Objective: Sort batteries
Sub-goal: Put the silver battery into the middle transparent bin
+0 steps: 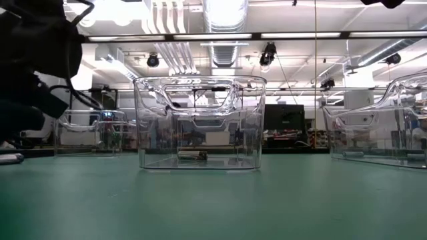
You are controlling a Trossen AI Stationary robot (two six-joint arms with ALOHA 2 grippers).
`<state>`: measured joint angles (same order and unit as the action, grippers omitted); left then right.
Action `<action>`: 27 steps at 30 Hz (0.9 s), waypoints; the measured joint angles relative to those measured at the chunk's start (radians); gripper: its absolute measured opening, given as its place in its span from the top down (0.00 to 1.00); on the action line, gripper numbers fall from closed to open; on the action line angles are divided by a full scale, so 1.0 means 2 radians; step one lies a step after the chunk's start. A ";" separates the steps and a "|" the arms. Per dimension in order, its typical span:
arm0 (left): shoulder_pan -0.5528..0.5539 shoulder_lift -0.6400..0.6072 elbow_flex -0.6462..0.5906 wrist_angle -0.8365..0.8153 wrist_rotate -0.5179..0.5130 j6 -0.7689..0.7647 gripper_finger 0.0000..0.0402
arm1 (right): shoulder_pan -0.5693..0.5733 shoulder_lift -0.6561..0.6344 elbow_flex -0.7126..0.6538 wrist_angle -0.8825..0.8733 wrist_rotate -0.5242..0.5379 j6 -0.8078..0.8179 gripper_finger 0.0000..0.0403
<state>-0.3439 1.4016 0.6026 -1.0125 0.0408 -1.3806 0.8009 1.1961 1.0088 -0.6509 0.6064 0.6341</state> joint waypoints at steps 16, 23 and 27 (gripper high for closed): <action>0.026 -0.011 0.080 -0.056 -0.085 -0.027 0.57 | 0.000 0.000 0.000 0.001 0.000 -0.001 0.46; 0.059 0.014 0.038 0.042 -0.082 -0.006 0.59 | 0.000 0.000 -0.002 0.001 0.000 -0.002 0.46; 0.075 0.035 0.027 0.069 -0.072 0.001 0.60 | 0.000 0.000 -0.002 0.001 -0.001 -0.003 0.46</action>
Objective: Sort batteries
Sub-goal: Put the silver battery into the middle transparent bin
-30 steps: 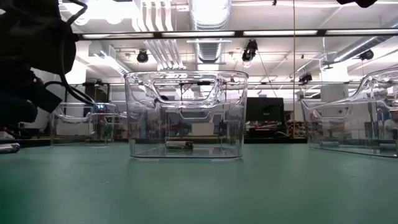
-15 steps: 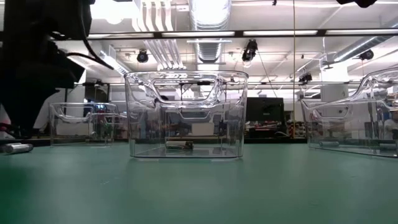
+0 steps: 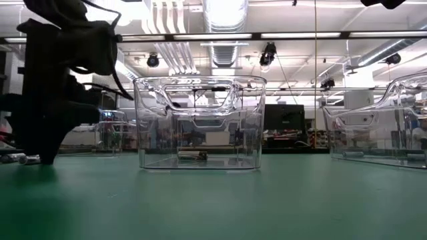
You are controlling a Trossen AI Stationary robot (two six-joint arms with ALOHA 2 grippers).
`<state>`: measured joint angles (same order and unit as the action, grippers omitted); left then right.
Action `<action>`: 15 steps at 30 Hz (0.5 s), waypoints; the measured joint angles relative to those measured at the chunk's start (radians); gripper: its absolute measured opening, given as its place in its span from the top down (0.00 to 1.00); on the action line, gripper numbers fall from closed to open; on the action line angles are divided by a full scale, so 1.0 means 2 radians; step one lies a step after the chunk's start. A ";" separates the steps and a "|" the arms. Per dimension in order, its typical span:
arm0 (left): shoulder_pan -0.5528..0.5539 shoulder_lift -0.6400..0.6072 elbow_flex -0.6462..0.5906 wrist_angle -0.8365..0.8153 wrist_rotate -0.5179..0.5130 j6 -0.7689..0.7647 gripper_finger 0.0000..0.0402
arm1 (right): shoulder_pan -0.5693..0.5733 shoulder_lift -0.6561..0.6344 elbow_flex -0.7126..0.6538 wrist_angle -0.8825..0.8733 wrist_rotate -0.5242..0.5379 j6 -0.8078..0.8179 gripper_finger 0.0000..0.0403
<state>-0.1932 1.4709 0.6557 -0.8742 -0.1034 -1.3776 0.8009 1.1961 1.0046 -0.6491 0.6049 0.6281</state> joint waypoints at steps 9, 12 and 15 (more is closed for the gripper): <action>0.001 0.035 0.018 0.003 -0.010 0.085 0.82 | 0.002 0.000 0.000 -0.002 -0.008 0.002 0.46; -0.004 0.034 0.030 0.002 -0.026 0.113 0.95 | 0.018 0.000 -0.001 -0.002 -0.015 0.010 0.46; -0.020 0.026 0.042 0.010 -0.063 0.132 0.95 | 0.040 0.008 -0.006 0.002 0.024 0.012 0.46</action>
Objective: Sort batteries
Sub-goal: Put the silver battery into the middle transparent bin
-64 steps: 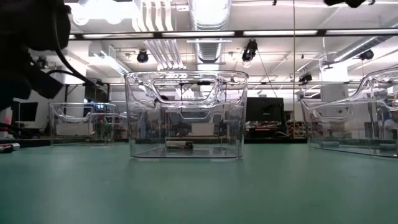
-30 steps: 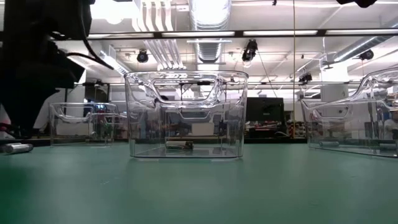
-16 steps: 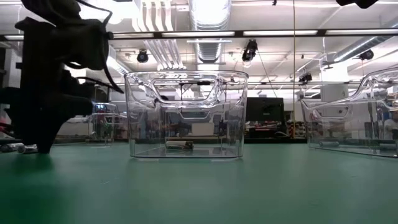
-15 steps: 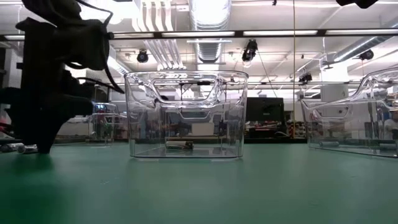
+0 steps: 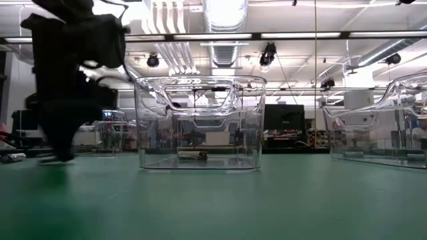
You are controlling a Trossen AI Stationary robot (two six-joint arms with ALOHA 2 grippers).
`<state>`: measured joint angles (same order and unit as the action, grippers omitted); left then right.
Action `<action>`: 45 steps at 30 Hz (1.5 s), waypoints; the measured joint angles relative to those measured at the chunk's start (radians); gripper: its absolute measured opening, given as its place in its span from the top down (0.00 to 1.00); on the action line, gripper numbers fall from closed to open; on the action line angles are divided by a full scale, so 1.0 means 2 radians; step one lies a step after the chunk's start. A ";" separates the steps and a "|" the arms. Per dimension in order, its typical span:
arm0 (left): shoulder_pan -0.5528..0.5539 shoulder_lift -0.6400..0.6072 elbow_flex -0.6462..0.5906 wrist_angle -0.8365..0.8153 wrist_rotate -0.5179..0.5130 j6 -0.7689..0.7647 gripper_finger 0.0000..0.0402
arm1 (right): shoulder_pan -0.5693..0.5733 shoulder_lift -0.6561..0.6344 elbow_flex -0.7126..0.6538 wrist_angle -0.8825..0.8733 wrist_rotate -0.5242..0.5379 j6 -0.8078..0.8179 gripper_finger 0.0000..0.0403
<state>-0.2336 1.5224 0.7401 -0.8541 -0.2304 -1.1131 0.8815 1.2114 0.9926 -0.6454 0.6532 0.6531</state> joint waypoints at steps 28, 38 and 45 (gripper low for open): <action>-0.222 -0.061 -0.033 0.856 -0.316 0.600 0.95 | -0.138 0.230 0.084 0.441 0.048 -0.313 0.46; -0.220 0.041 -0.035 1.096 -0.282 0.722 0.95 | -0.222 0.228 0.084 0.535 -0.097 -0.323 0.46; -0.214 0.055 -0.035 1.118 -0.291 0.721 0.95 | -0.246 0.228 0.103 0.539 -0.173 -0.330 0.56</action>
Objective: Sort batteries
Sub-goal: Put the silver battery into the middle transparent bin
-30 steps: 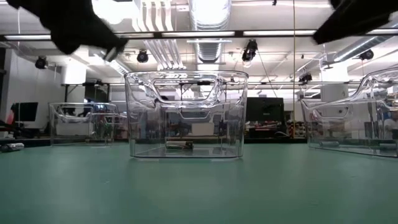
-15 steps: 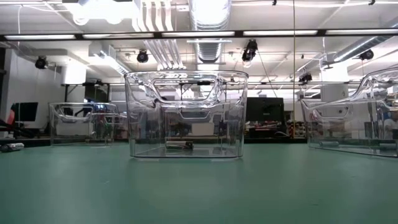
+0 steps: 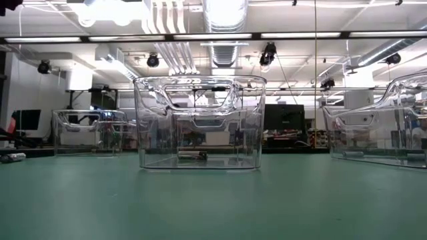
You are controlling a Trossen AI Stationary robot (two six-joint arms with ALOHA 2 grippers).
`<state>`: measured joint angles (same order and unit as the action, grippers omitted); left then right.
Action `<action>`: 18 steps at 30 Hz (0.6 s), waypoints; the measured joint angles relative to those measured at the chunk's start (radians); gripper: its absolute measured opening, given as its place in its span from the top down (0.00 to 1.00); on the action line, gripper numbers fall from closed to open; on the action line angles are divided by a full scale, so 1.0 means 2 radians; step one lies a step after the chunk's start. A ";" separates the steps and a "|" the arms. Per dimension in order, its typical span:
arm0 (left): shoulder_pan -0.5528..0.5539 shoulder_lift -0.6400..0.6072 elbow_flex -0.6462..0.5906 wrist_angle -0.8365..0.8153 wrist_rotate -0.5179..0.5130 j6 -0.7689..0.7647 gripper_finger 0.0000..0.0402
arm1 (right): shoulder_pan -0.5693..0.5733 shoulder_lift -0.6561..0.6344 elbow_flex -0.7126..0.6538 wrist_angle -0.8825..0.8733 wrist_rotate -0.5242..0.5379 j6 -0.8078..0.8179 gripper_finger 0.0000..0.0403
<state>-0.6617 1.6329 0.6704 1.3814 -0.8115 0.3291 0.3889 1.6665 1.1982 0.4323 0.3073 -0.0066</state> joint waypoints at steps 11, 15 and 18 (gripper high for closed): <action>0.010 0.001 0.000 0.011 0.002 -0.012 0.95 | -0.002 0.000 0.009 -0.015 0.006 -0.017 0.83; 0.010 0.001 0.000 0.008 0.001 -0.009 0.94 | -0.002 -0.001 0.011 -0.025 0.006 -0.023 0.90; 0.005 -0.009 0.000 -0.014 -0.012 -0.008 0.91 | -0.004 -0.002 0.025 -0.066 0.005 -0.018 0.90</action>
<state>-0.6514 1.6156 0.6704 1.3541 -0.8348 0.3127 0.3804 1.6634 1.2474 0.3008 0.3180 -0.0431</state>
